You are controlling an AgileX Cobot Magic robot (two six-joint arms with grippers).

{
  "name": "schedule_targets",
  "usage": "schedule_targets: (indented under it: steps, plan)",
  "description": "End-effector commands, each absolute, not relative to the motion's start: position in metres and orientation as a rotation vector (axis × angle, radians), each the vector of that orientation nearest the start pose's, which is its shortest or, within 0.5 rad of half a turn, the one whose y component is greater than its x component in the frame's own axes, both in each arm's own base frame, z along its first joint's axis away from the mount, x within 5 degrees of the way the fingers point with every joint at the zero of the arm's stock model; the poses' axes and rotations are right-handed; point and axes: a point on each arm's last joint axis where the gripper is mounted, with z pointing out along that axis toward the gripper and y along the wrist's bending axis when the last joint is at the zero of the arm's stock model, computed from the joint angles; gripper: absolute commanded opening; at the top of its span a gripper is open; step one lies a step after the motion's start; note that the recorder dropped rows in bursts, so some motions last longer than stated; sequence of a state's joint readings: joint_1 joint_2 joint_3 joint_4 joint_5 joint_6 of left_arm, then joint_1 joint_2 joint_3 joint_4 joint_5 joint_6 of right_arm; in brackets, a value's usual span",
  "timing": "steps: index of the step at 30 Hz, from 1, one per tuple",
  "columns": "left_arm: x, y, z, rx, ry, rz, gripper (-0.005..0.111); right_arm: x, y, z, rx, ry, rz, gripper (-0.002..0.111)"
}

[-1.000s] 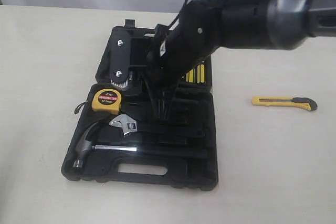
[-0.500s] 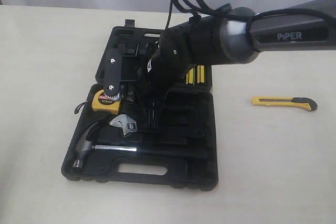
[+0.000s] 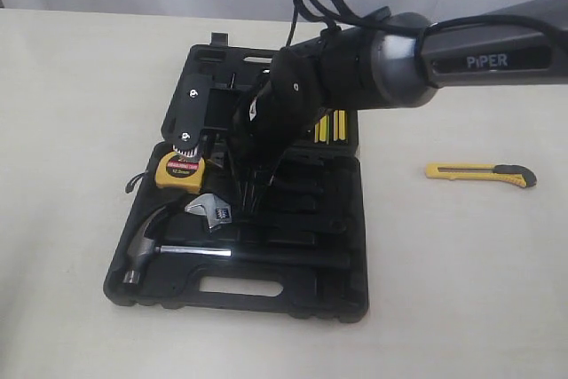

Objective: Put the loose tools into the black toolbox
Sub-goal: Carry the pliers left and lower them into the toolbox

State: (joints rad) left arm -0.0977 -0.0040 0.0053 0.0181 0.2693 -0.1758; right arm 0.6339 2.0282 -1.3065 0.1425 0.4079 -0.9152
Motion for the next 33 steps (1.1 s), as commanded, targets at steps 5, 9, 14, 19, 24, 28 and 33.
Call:
schedule_targets:
  steps: [5,9,14,19,24,28,33]
  plan:
    - [0.055,-0.005,0.189,-0.054,1.757,-0.190,0.000,0.334,0.253,0.151,-1.715,2.007,0.045,0.061]
    - [0.055,-0.005,0.189,-0.054,1.757,-0.190,0.000,0.334,0.253,0.151,-1.682,2.033,0.056,0.082]
    - [0.055,-0.005,0.189,-0.054,1.757,-0.190,0.000,0.334,0.253,0.151,-1.683,2.034,0.056,0.070]
    - [0.055,-0.005,0.189,-0.054,1.757,-0.190,0.000,0.332,0.252,0.160,-1.614,2.071,0.077,0.047]
    - [0.055,-0.005,0.189,-0.051,1.757,-0.186,0.000,0.326,0.247,0.187,-1.574,2.093,0.099,0.015]
    - [0.055,-0.005,0.189,-0.051,1.757,-0.186,0.000,0.320,0.240,0.208,-1.508,2.129,0.098,-0.001]
    - [0.055,-0.005,0.189,-0.051,1.757,-0.186,0.000,0.322,0.222,0.232,-1.254,2.260,0.101,-0.001]
